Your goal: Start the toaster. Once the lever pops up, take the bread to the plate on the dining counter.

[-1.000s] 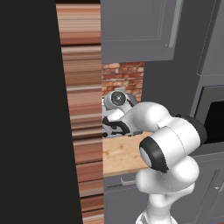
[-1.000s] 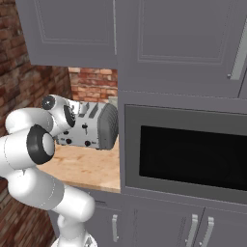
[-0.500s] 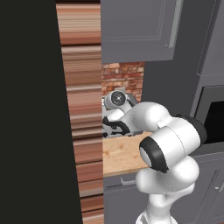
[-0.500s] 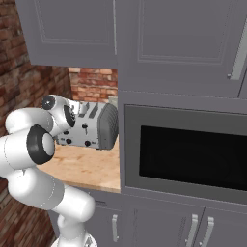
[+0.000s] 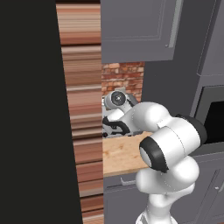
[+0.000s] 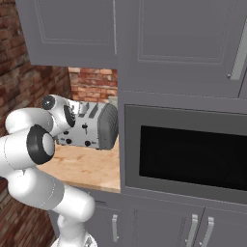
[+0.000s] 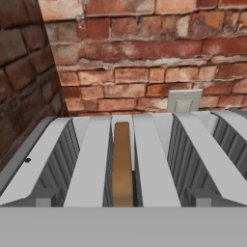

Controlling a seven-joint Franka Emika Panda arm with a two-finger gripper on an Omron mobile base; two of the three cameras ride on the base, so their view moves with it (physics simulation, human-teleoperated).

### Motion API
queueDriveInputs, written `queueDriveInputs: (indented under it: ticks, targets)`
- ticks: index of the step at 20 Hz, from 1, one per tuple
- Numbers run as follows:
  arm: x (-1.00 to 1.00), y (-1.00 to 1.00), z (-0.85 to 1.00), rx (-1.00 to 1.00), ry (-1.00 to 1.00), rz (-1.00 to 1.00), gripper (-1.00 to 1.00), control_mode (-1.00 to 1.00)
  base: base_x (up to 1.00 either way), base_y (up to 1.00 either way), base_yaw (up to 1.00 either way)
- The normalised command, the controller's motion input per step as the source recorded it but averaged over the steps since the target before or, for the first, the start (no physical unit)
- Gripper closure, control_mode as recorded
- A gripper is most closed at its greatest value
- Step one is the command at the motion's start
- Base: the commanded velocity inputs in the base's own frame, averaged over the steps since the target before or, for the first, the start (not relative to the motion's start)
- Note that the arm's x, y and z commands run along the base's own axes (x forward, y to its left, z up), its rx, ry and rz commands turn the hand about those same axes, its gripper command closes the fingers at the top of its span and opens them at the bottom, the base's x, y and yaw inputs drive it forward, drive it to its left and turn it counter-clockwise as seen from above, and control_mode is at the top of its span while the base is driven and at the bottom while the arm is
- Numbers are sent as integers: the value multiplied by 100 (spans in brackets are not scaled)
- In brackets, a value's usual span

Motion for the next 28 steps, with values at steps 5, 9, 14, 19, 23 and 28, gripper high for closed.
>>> queueDriveInputs:
  ticks: [5,9,14,19,23,28]
  targets:
    - [0,0,0,0,0,0,-100,-100,0,0,0]
    - [0,0,0,0,0,0,-100,-100,0,0,0]
    - [0,0,0,0,0,0,-100,-100,0,0,0]
    - [0,0,0,0,0,0,-100,-100,0,0,0]
    - [0,0,0,0,0,0,-100,-100,0,0,0]
    - [0,0,0,0,0,0,-100,-100,0,0,0]
